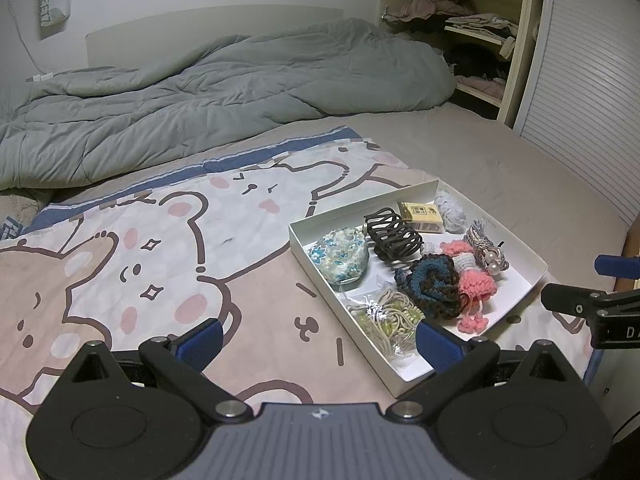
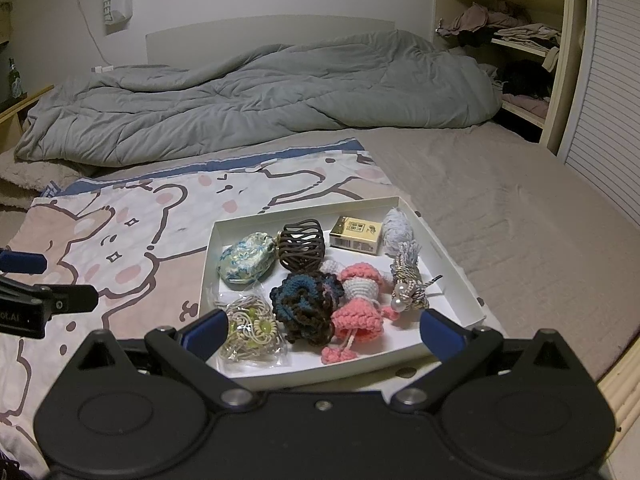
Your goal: Organize objects
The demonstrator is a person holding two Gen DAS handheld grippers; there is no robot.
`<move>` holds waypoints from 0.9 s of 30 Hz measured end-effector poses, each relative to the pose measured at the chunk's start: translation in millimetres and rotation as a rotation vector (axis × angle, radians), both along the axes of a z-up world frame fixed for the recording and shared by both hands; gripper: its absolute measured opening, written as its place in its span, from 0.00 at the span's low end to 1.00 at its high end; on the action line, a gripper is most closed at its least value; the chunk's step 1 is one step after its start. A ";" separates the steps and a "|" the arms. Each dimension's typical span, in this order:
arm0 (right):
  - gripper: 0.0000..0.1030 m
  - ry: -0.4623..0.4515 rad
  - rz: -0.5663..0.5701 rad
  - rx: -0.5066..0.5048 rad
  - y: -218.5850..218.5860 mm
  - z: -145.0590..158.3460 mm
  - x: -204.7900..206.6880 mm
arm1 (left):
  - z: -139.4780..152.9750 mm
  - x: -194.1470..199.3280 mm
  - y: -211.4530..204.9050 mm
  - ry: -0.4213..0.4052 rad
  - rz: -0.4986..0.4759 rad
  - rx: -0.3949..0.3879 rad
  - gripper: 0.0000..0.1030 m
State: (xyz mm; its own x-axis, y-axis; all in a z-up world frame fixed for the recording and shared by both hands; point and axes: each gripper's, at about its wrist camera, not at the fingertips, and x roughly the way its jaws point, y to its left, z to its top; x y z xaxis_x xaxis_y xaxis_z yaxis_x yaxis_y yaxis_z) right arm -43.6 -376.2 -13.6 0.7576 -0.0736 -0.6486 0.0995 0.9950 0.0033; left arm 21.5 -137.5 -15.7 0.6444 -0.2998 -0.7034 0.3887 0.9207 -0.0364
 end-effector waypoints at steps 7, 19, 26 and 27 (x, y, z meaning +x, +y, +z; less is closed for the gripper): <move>1.00 0.002 0.001 -0.003 0.3 -0.9 0.1 | -1.7 0.3 1.0 0.007 0.001 0.002 0.98; 1.00 0.005 0.001 -0.006 0.2 -1.5 0.2 | -1.8 -0.4 0.0 0.008 0.001 0.006 0.98; 1.00 0.005 0.001 -0.006 0.2 -1.4 0.8 | -3.4 -0.4 0.4 0.014 -0.001 0.005 0.98; 1.00 0.005 0.001 -0.007 0.2 -1.4 0.8 | -3.3 -0.3 0.3 0.015 -0.001 0.003 0.98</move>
